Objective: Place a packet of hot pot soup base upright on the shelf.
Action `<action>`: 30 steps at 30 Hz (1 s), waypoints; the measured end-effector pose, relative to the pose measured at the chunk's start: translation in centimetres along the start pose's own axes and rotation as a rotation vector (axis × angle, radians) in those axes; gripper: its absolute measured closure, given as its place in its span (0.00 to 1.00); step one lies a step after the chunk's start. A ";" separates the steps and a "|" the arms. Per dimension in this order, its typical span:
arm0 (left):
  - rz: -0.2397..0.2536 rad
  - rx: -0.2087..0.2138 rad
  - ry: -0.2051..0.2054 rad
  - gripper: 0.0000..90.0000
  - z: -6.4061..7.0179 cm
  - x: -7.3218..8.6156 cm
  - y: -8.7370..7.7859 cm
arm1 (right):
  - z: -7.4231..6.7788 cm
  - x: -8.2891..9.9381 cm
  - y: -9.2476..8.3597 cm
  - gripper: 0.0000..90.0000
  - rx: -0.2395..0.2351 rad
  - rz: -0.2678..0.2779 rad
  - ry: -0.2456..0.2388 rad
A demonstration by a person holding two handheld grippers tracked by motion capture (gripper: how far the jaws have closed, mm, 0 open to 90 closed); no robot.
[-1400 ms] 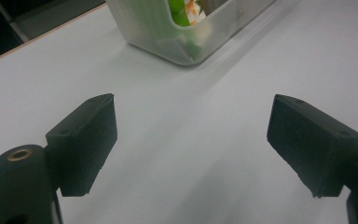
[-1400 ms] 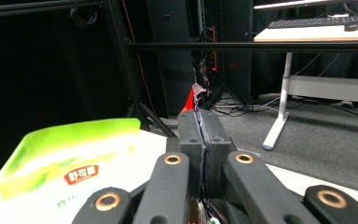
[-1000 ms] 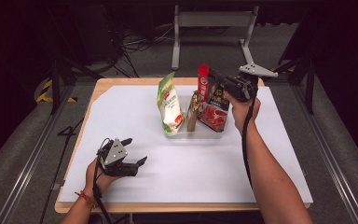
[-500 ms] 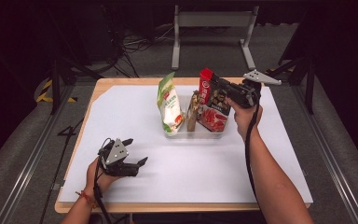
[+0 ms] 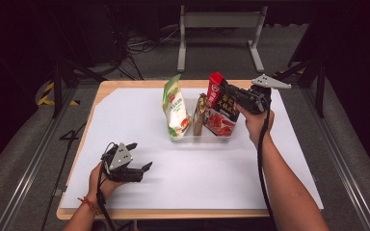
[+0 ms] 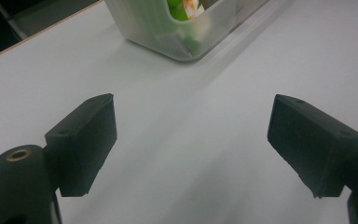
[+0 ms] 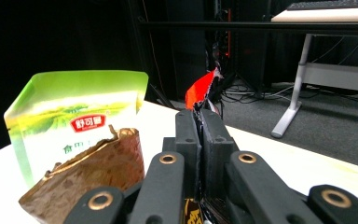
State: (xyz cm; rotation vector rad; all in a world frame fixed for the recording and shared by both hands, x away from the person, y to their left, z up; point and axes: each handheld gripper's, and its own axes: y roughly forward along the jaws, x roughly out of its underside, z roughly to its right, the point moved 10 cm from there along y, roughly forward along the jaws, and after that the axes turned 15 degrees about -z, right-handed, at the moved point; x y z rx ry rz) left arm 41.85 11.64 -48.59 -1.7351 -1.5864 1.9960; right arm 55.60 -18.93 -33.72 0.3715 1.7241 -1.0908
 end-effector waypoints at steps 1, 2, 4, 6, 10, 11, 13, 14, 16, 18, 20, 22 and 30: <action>0.000 -0.002 0.000 0.18 0.0 0.0 0.0 | 0.0 0.0 0.0 0.96 -0.001 -0.005 -0.004; 0.000 -0.003 0.000 0.18 0.0 0.0 0.0 | 0.0 0.1 -0.1 0.96 0.001 -0.007 -0.005; 0.001 -0.001 -0.001 0.18 0.0 0.0 0.0 | 0.1 0.1 -0.1 0.96 0.000 -0.012 -0.005; 0.000 -0.004 0.000 0.18 0.0 0.0 0.0 | 0.1 0.2 -0.2 0.95 -0.007 -0.016 -0.002; 0.002 -0.004 0.002 0.18 0.0 0.0 -0.1 | 0.1 0.2 -0.3 0.95 -0.003 -0.029 -0.015; 0.002 -0.004 0.001 0.18 0.0 0.0 -0.1 | 0.1 0.2 -0.3 0.95 -0.002 -0.031 -0.024; 0.001 -0.004 0.004 0.18 -0.1 0.0 -0.1 | 0.0 0.2 -0.3 0.94 0.001 -0.038 -0.025; 0.001 -0.005 0.002 0.18 -0.1 0.0 -0.1 | 0.1 0.2 -0.4 0.94 0.004 -0.040 -0.026; 0.001 -0.005 0.003 0.18 -0.1 0.0 -0.1 | 0.1 0.2 -0.4 0.93 0.005 -0.044 -0.027; -0.001 -0.006 0.000 0.18 -0.1 0.1 -0.1 | 0.1 0.3 -0.5 0.93 0.005 -0.049 -0.026; -0.001 -0.005 -0.001 0.18 -0.1 0.1 -0.1 | 0.1 0.3 -0.6 0.92 0.006 -0.054 -0.032; -0.003 -0.006 0.001 0.18 -0.1 0.1 -0.1 | 0.1 0.4 -0.6 0.91 0.007 -0.062 -0.040; -0.004 -0.008 0.006 0.18 -0.1 0.1 -0.1 | 0.2 0.6 -0.9 0.87 -0.003 -0.081 -0.041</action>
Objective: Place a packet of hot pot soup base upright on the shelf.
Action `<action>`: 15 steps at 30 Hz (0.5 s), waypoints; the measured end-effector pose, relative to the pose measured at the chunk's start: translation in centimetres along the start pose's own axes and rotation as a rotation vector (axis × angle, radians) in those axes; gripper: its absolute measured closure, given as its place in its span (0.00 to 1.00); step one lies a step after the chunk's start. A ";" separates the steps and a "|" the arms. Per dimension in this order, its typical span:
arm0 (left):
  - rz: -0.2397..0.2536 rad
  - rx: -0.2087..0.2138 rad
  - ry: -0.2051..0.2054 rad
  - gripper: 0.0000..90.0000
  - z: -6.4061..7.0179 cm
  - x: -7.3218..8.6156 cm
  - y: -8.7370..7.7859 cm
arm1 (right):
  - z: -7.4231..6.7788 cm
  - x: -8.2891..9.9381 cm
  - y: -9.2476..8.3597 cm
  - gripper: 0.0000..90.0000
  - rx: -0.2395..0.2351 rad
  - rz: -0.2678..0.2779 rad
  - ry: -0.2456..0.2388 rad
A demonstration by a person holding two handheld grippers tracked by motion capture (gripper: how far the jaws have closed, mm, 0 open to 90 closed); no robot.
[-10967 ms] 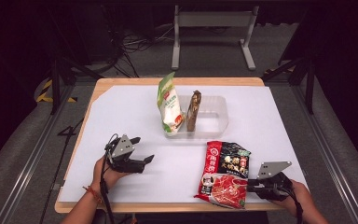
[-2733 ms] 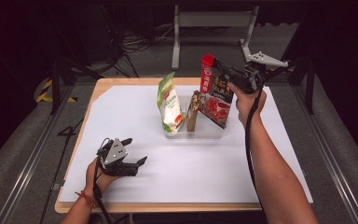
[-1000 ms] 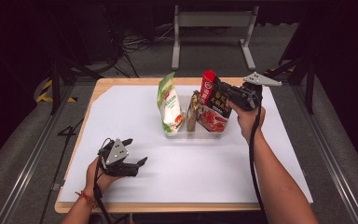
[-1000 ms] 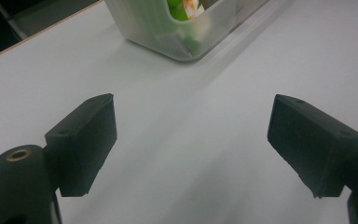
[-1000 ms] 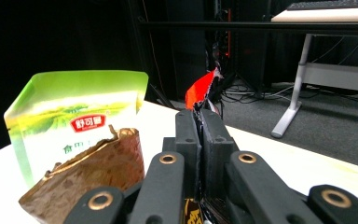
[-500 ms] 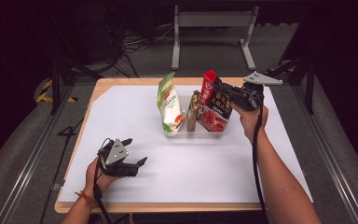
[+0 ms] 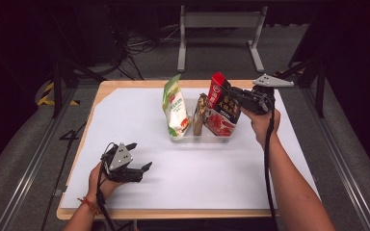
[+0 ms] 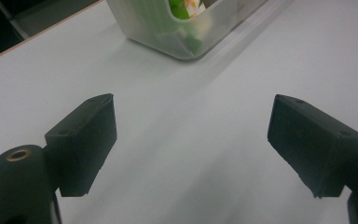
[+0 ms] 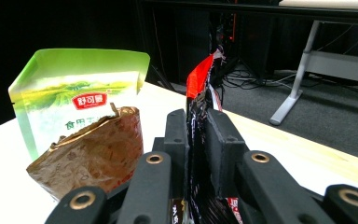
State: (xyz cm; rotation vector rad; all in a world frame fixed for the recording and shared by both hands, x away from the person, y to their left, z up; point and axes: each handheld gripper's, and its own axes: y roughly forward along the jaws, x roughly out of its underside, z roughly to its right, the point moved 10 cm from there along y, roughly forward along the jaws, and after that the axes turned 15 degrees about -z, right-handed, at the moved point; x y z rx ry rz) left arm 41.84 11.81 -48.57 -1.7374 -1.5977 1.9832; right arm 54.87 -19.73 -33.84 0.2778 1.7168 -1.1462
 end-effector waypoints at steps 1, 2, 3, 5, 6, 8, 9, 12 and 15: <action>0.000 0.001 -0.003 0.18 0.0 0.0 0.0 | 0.0 0.0 0.0 0.87 0.003 -0.001 0.000; 0.001 0.000 -0.003 0.18 0.0 0.0 0.0 | 0.0 0.0 0.0 0.86 0.005 -0.003 -0.001; 0.001 -0.001 -0.002 0.18 0.0 0.0 0.0 | 0.0 0.0 0.0 0.86 0.006 -0.005 -0.003; -0.003 -0.004 0.001 0.18 -0.1 0.1 0.0 | 0.0 0.0 0.0 0.85 0.011 -0.010 -0.005; -0.005 -0.004 0.003 0.18 -0.1 0.1 0.0 | 0.0 0.1 -0.1 0.84 0.010 -0.011 -0.004; -0.005 -0.004 0.004 0.18 -0.1 0.1 0.0 | 0.0 0.1 -0.2 0.83 0.013 -0.015 -0.003; -0.004 -0.004 0.005 0.18 0.0 0.1 0.0 | 0.0 0.1 -0.2 0.82 0.013 -0.017 -0.005; -0.009 -0.006 0.006 0.18 -0.1 0.1 0.0 | 0.0 0.3 -0.4 0.81 0.014 -0.027 -0.009; -0.010 -0.007 0.006 0.18 -0.1 0.1 0.0 | -0.2 0.5 -0.7 0.79 0.012 -0.032 -0.016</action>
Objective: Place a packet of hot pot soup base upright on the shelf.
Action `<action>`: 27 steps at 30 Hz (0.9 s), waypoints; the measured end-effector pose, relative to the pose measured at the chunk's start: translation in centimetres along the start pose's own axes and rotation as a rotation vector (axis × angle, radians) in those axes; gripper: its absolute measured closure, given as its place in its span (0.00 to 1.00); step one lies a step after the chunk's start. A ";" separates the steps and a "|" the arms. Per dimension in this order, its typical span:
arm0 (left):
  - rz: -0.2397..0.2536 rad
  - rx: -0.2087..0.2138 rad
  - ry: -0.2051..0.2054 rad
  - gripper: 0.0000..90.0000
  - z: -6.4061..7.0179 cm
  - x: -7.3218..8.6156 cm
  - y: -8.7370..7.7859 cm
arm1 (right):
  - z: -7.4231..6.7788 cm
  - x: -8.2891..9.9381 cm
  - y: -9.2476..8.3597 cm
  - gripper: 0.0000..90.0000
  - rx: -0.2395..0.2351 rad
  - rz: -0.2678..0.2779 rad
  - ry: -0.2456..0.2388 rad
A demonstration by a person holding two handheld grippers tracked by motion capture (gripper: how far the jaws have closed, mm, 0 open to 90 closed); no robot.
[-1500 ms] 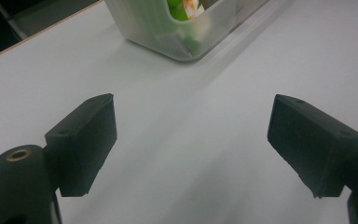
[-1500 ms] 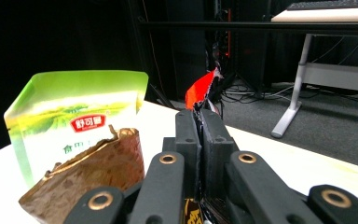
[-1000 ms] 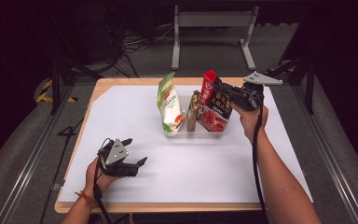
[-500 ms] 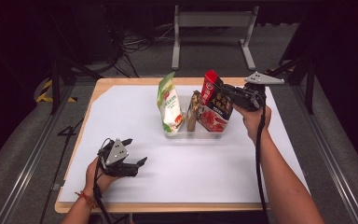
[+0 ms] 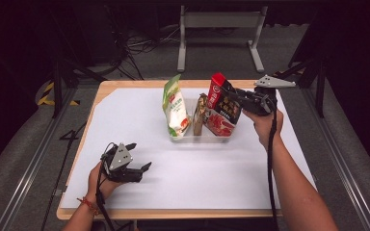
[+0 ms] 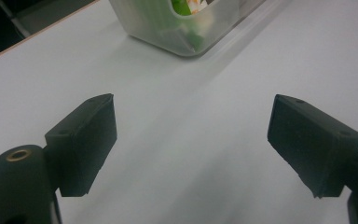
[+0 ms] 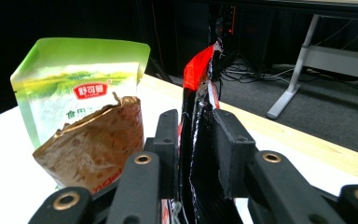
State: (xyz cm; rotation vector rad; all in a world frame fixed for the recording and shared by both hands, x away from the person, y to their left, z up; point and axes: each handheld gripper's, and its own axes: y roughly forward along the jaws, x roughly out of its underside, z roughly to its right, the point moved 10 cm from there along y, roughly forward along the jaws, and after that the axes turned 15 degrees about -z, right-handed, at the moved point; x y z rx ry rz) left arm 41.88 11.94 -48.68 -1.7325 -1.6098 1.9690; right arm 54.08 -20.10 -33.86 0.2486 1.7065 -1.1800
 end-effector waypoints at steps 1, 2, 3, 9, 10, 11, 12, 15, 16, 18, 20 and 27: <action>0.000 0.000 0.000 0.18 0.0 0.0 0.0 | -0.1 0.1 -0.1 0.79 0.002 -0.003 -0.007; -0.002 -0.001 0.005 0.18 0.0 0.0 0.0 | -0.1 0.2 -0.1 0.78 0.002 -0.005 -0.009; -0.002 -0.001 0.005 0.18 0.0 0.0 0.0 | -0.1 0.3 -0.2 0.77 0.003 -0.007 -0.013; -0.001 -0.002 0.000 0.18 0.0 0.0 0.0 | -0.4 0.9 -0.7 0.73 -0.001 -0.007 -0.028; -0.002 -0.003 -0.001 0.18 0.0 0.0 0.0 | -0.4 1.0 -0.8 0.72 0.008 -0.006 -0.038; -0.001 -0.002 0.000 0.18 0.0 0.0 0.0 | -0.5 1.1 -0.8 0.70 0.012 -0.006 -0.046; -0.002 -0.001 0.003 0.18 0.0 0.0 0.0 | -0.5 1.2 -0.9 0.69 0.021 -0.009 -0.053; -0.001 -0.002 -0.002 0.18 0.0 0.0 0.0 | -0.3 1.7 -1.0 0.67 0.055 -0.021 -0.066; -0.001 -0.003 0.001 0.18 0.0 0.0 0.0 | -0.3 1.8 -1.0 0.67 0.056 -0.023 -0.070; -0.001 -0.005 -0.002 0.18 0.0 0.0 0.0 | -0.1 2.0 -1.2 0.67 0.055 -0.023 -0.072; -0.002 -0.006 -0.006 0.18 0.0 0.0 0.1 | 0.0 2.3 -1.4 0.67 0.050 -0.019 -0.064; -0.005 -0.002 -0.008 0.18 0.0 0.0 0.1 | 0.0 3.3 -1.8 0.65 0.060 -0.022 -0.084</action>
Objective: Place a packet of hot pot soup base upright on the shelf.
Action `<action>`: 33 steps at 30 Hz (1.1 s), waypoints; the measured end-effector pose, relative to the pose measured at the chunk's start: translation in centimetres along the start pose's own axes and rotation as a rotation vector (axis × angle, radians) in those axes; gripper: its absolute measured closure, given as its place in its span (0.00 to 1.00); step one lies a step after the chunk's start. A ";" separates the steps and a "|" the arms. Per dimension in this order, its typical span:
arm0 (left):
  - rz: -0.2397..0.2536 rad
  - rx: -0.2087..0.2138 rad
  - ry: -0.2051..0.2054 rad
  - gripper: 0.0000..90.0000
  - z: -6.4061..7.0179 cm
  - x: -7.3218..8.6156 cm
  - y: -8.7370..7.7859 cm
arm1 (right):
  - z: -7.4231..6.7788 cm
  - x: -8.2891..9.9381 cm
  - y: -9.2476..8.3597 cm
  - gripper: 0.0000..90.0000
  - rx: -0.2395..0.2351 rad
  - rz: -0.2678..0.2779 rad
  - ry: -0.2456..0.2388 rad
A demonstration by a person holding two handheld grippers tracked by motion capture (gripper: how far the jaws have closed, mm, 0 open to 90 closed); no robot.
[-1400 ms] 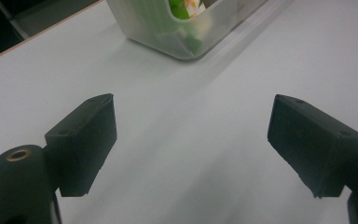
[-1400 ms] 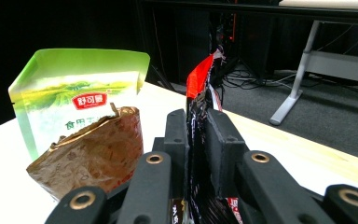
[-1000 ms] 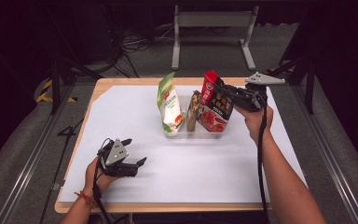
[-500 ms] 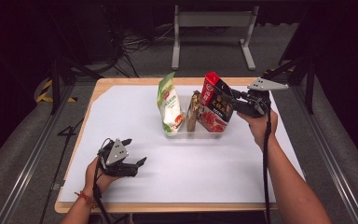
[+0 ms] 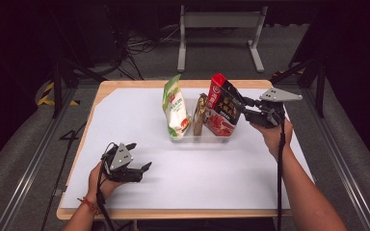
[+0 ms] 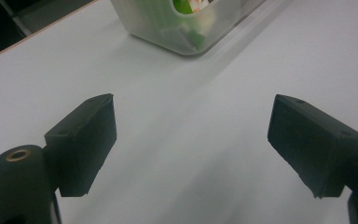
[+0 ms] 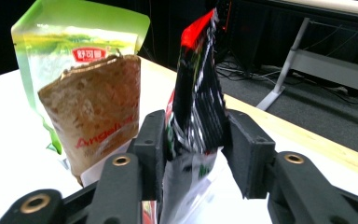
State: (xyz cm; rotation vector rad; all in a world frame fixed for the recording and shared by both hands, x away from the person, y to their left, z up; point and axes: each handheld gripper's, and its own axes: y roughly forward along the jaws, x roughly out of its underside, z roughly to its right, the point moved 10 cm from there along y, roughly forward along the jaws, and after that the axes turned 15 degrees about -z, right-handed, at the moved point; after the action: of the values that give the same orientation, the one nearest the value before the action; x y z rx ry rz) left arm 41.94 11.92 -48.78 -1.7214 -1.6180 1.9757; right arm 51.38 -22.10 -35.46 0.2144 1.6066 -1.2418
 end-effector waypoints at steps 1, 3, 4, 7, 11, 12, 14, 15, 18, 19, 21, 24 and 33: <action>0.001 -0.001 0.000 0.18 0.0 0.0 0.0 | 0.0 0.2 -0.1 0.65 -0.001 -0.002 0.001; 0.000 -0.002 0.002 0.18 0.0 0.0 0.0 | -0.1 0.3 -0.2 0.65 0.000 0.002 -0.001; -0.001 -0.002 0.003 0.18 0.0 0.0 0.0 | 0.0 0.5 -0.3 0.64 0.005 -0.001 -0.005; -0.004 -0.001 0.005 0.18 0.1 0.0 0.1 | -0.1 0.9 -0.5 0.60 0.019 -0.004 -0.031; -0.005 -0.001 0.006 0.18 0.1 0.0 0.1 | -0.2 1.5 -0.6 0.54 0.022 -0.016 -0.046; -0.004 0.000 0.004 0.18 0.1 0.0 0.1 | -0.2 1.6 -0.7 0.50 0.026 -0.015 -0.046; -0.005 0.000 0.004 0.18 0.1 0.0 0.1 | -0.1 1.8 -0.8 0.47 0.036 -0.014 -0.044; -0.005 -0.002 0.005 0.18 0.0 0.0 0.1 | -0.1 1.9 -0.9 0.46 0.037 -0.012 -0.043; -0.005 -0.001 0.005 0.18 0.0 0.0 0.1 | -0.1 2.4 -1.0 0.42 0.044 -0.022 -0.056; -0.005 0.000 0.005 0.18 0.0 0.0 0.1 | -0.1 2.6 -1.0 0.41 0.055 -0.027 -0.063; -0.005 -0.001 0.006 0.18 0.1 0.0 0.1 | -0.1 3.0 -1.1 0.39 0.059 -0.034 -0.066; -0.008 0.001 0.006 0.18 0.1 0.1 0.1 | -0.2 3.6 -1.3 0.36 0.054 -0.039 -0.071; -0.012 -0.005 0.012 0.18 0.1 0.1 0.1 | -0.1 5.6 -1.5 0.26 0.065 -0.074 -0.088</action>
State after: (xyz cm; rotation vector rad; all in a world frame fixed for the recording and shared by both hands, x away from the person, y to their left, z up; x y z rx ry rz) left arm 41.95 11.86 -48.93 -1.7181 -1.6264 1.9538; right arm 47.91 -25.02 -39.00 0.1407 1.5119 -1.3432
